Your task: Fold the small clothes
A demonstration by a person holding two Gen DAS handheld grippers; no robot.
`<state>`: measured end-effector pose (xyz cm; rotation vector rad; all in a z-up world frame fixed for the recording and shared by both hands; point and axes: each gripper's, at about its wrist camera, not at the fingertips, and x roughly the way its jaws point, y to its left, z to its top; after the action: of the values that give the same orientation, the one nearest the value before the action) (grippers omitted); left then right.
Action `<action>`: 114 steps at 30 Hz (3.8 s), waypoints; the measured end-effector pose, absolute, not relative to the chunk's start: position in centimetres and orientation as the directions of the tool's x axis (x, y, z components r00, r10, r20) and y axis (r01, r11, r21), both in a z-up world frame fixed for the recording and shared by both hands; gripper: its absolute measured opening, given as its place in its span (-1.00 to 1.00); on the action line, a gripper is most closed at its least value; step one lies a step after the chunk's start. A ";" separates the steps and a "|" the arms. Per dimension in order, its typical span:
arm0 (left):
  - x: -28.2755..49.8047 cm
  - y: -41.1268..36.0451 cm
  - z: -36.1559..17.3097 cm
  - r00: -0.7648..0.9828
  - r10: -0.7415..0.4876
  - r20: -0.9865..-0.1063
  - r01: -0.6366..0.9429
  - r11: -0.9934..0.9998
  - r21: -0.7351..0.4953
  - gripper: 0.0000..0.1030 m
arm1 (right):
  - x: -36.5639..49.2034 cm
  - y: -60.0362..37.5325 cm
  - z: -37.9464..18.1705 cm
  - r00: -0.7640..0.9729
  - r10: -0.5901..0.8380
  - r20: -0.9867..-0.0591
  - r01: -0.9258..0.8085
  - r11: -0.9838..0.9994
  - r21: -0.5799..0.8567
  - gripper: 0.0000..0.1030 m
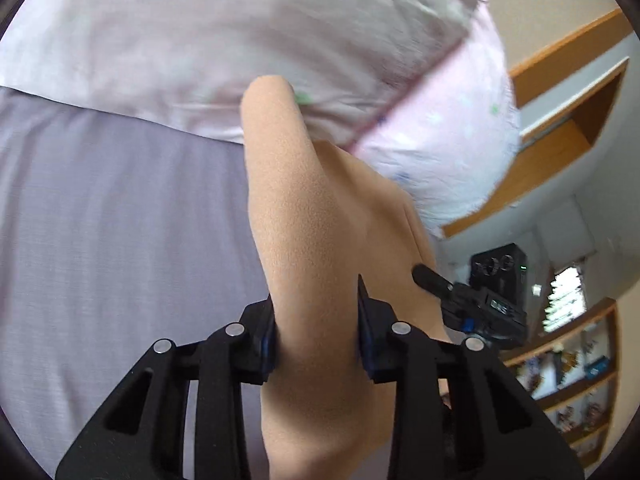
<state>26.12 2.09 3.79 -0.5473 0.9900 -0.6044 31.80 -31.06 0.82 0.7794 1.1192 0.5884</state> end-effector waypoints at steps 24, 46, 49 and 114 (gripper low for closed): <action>14.8 -0.1 4.4 0.381 -0.636 -0.671 0.443 0.763 -0.471 0.07 | 22.4 -30.2 5.8 0.485 0.601 -0.636 0.038 0.712 0.702 0.69; 11.0 0.5 2.3 0.526 -0.190 -0.829 0.239 0.969 -0.070 0.97 | 14.7 -22.3 2.8 0.425 0.189 -0.885 -0.089 0.982 0.167 0.96; 11.1 -0.1 2.1 0.521 -0.138 -0.843 0.245 0.969 -0.007 0.97 | 14.5 -21.6 2.7 0.415 0.142 -0.899 -0.099 0.989 0.110 0.97; 11.1 -0.1 2.2 0.523 -0.127 -0.843 0.241 0.971 0.003 0.97 | 14.4 -20.7 2.3 0.406 0.076 -0.911 -0.104 0.994 0.036 0.97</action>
<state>11.11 -0.13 2.18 0.1245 0.9975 -0.2207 14.37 -20.66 2.30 -0.0273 1.1473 0.1130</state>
